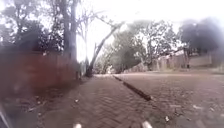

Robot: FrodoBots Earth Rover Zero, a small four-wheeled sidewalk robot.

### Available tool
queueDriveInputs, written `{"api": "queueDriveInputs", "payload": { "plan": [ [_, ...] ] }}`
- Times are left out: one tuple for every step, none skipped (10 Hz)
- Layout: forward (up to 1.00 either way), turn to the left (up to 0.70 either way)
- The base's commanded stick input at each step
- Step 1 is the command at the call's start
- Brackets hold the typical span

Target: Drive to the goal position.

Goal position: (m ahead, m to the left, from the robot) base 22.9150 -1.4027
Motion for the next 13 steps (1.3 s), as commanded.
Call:
{"api": "queueDriveInputs", "payload": {
  "plan": [
    [0.50,0.18],
    [0.50,0.15],
    [0.50,0.12],
    [0.50,0.17],
    [0.50,0.16],
    [0.50,0.15],
    [0.50,0.17],
    [0.50,0.18],
    [0.50,0.17],
    [0.50,0.17],
    [0.50,0.15],
    [0.50,0.14],
    [0.50,0.14]
  ]
}}
